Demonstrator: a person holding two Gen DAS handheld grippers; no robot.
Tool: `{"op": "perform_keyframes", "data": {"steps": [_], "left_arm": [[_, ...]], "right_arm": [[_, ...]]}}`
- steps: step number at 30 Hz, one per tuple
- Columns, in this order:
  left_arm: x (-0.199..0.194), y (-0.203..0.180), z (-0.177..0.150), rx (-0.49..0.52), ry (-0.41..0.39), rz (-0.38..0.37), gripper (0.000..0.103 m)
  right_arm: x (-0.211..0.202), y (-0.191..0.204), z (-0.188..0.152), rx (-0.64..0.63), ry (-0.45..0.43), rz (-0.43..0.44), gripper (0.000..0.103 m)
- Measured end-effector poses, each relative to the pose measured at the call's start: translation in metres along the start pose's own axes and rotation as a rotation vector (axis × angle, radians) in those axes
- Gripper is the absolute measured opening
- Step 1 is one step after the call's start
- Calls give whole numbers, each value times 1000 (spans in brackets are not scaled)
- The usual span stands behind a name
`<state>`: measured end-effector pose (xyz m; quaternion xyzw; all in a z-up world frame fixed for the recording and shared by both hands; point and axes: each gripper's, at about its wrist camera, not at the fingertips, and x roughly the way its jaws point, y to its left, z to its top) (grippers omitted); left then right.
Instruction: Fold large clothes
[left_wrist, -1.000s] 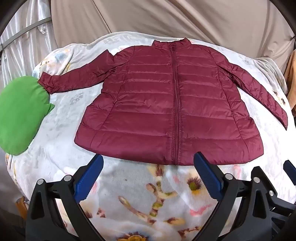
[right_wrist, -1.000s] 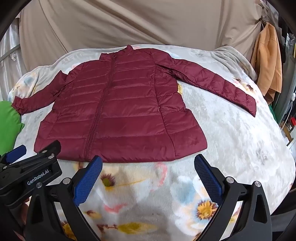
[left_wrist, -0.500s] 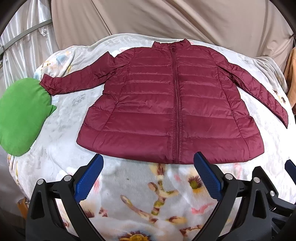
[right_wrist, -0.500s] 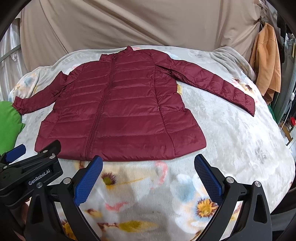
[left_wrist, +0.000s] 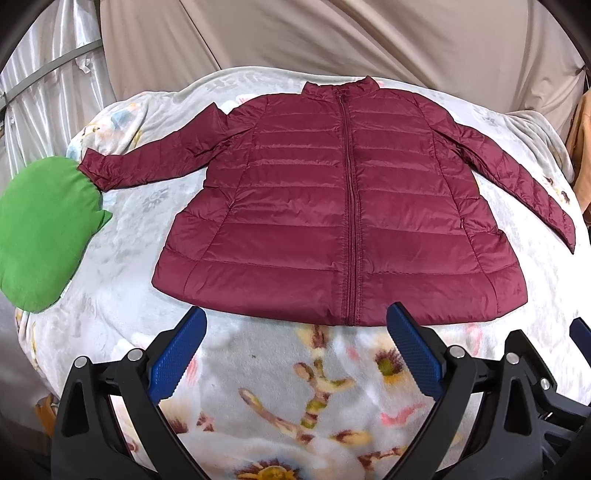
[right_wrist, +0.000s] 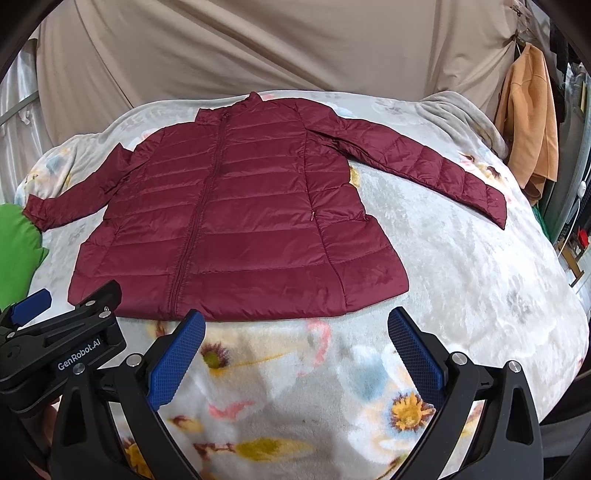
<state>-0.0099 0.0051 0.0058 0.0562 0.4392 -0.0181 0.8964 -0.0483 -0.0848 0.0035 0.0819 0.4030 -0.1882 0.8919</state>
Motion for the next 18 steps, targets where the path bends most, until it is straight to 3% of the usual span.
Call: {"op": "perform_keyframes", "data": {"steps": [18], "left_arm": [[2,-5,-1,8,0,4,96]], "right_arm": [[0,0,0,2,-1,0,98]]}}
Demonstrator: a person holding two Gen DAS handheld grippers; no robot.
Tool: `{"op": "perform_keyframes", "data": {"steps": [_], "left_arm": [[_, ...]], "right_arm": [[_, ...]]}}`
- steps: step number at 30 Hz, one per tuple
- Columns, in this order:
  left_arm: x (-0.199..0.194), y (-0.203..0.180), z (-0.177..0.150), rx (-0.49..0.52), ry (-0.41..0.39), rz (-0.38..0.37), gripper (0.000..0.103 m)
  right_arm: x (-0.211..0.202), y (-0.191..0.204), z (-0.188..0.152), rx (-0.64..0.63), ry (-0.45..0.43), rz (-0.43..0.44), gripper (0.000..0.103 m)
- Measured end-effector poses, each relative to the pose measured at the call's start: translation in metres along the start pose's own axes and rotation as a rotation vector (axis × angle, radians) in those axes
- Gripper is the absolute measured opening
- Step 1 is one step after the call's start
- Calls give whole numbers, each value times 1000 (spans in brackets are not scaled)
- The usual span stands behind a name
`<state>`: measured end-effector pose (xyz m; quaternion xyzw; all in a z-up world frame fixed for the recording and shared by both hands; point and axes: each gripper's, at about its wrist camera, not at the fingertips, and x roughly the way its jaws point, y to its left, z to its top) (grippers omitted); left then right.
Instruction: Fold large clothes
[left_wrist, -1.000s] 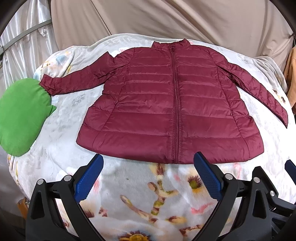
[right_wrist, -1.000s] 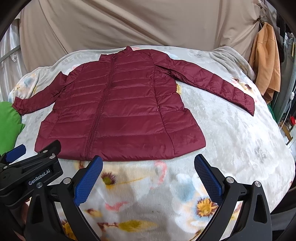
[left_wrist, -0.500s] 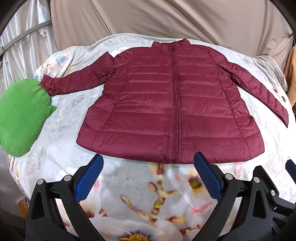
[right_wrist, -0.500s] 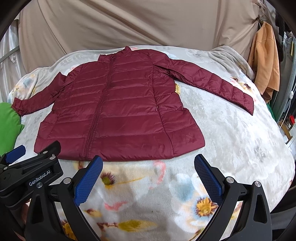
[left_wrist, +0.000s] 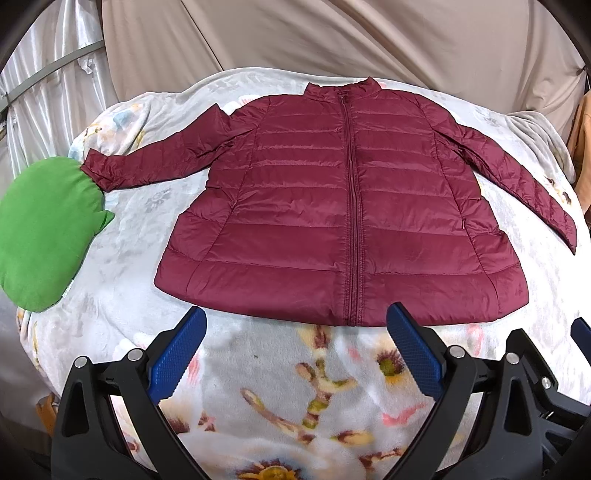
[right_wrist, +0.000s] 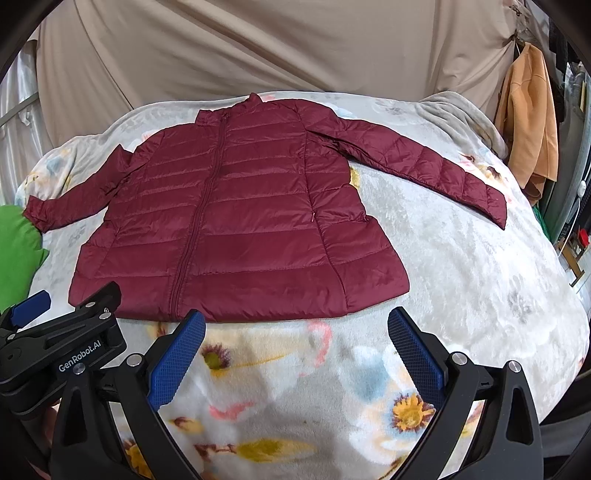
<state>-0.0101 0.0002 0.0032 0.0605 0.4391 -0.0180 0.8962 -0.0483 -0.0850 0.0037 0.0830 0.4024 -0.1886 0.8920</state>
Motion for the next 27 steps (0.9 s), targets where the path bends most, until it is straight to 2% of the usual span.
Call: {"op": "perform_keyframes", "data": {"steps": [27], "left_arm": [[-1,0,-1,2,0,3,95]], "right_arm": [[0,-1,0,2,-1,0,98]]}}
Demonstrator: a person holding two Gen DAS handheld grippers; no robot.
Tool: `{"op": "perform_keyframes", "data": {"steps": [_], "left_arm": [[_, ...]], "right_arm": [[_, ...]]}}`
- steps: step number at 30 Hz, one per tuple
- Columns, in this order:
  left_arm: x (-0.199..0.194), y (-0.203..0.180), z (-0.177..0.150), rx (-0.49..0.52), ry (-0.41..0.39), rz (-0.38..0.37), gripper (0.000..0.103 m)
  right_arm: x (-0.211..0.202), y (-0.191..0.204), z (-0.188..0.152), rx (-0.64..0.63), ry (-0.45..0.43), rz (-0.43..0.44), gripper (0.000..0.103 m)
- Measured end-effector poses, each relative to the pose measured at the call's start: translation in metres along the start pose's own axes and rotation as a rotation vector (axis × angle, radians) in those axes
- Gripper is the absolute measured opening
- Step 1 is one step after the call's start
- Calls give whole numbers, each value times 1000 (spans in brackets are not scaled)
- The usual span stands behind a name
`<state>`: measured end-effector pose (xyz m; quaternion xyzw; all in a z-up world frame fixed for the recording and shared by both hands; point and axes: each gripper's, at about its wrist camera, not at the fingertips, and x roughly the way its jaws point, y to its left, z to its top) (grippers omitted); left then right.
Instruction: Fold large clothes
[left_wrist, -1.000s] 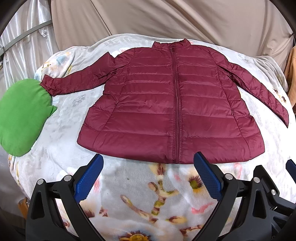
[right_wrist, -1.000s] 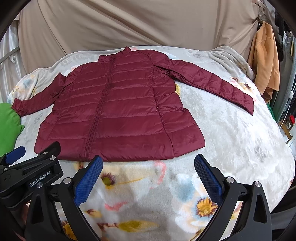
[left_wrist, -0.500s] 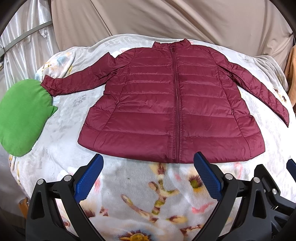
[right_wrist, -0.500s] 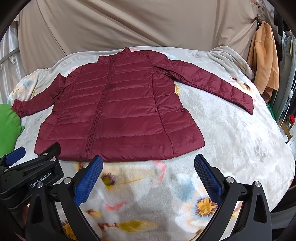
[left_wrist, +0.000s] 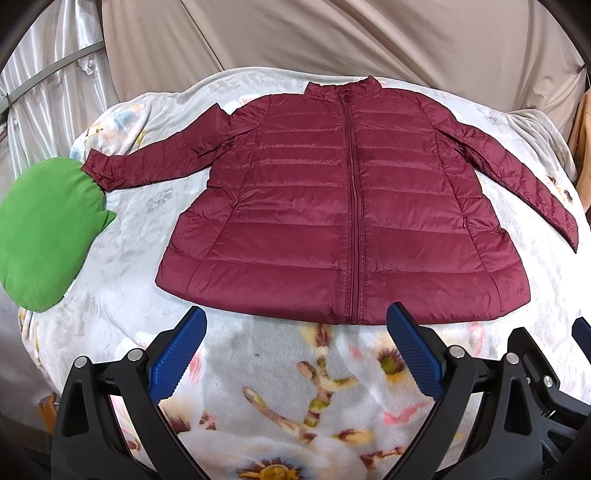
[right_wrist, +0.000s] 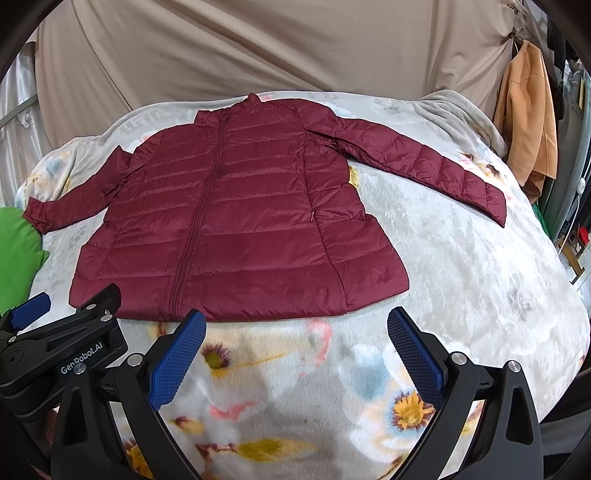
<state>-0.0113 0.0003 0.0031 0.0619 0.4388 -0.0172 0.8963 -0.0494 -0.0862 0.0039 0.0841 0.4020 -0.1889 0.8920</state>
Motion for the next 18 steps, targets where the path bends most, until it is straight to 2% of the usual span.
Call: {"op": "perform_keyframes", "data": {"steps": [15,18], "left_arm": [[2,1,-1,1,11,1,95],[9,3,2,-4,28,-21,96]], "right_arm": [[2,-1,0,1,6,3,97],[7,-4,-2,-1,15,18,97]]}}
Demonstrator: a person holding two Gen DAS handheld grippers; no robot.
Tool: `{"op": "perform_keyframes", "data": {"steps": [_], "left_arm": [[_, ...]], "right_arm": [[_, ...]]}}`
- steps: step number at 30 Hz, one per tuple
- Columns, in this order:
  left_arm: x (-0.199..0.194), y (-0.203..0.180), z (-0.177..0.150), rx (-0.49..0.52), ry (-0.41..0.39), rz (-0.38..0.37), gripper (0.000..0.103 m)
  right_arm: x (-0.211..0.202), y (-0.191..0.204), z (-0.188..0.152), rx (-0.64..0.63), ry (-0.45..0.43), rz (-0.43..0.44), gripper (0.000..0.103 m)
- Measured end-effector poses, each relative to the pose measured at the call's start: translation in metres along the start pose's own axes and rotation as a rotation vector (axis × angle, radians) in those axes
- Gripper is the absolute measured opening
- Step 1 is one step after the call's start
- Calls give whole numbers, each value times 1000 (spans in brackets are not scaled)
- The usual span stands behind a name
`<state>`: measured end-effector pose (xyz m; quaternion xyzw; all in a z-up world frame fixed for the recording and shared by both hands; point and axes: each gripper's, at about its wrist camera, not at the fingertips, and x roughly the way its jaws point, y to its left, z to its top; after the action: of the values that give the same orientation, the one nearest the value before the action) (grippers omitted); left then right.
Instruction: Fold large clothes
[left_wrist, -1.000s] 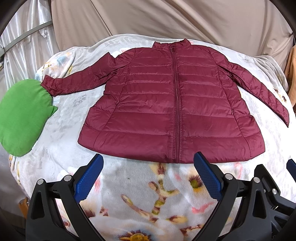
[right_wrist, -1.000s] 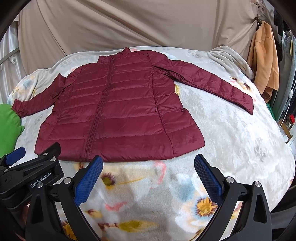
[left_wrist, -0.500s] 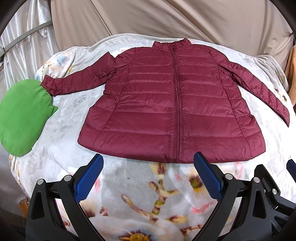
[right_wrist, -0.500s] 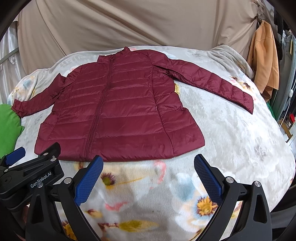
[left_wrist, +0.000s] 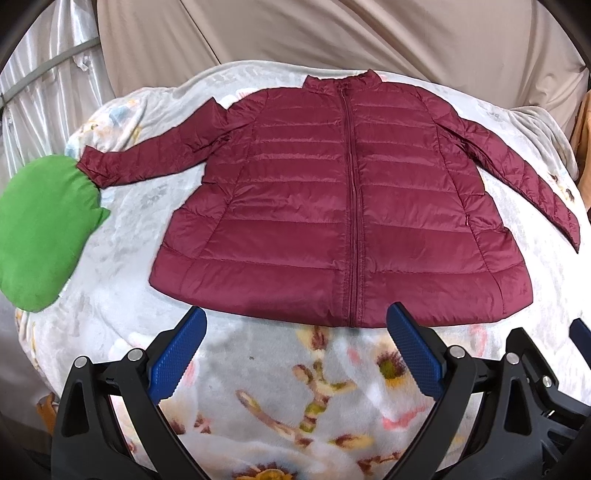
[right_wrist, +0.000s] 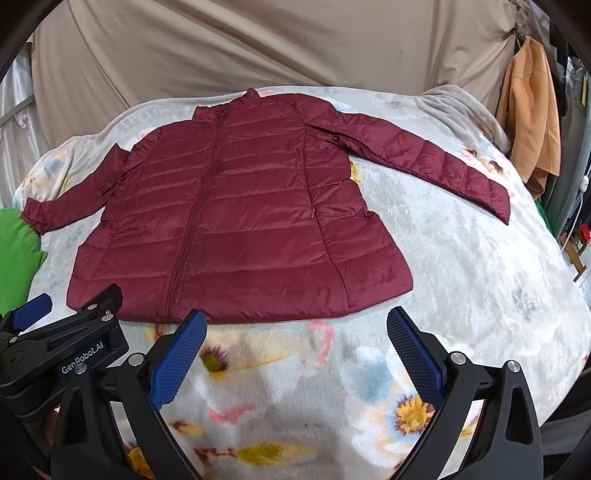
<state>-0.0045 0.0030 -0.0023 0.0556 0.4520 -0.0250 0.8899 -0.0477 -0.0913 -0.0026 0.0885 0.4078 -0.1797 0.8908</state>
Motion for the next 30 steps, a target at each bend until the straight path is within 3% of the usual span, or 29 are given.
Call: {"op": "perform_keyframes", "data": {"steps": [3,6,10,17,20,24,26,28,30], "left_arm": [[12,4,8,-19,15,-30,96],[20,11,16,-46,17,-35,96],[38,27,33,-115,32,-51,96],[87,51,62,-198,61,-30,96],[106,61,73,-240,64,-17,96],[126,69,89,-311,49,-40,96],[133,70,98,-320,43,-40,96],[137,69,104,-316,42,-45,96],[141,70,112,-314,30,-50,95]], "right_arm": [[18,-12,4,36,37,43,97],[36,-44,14,125,44,9,97],[60,-126,42,290,36,-73,97],[122,-320,90,658,-27,-221,97],[152,-378,95,782,-30,-259,97],[188,-413,98,848,-18,-236,95],[203,-419,100,863,-13,-195,81],[213,-415,108,847,-11,-210,67],[217,-405,127,816,-37,-138,16]]}}
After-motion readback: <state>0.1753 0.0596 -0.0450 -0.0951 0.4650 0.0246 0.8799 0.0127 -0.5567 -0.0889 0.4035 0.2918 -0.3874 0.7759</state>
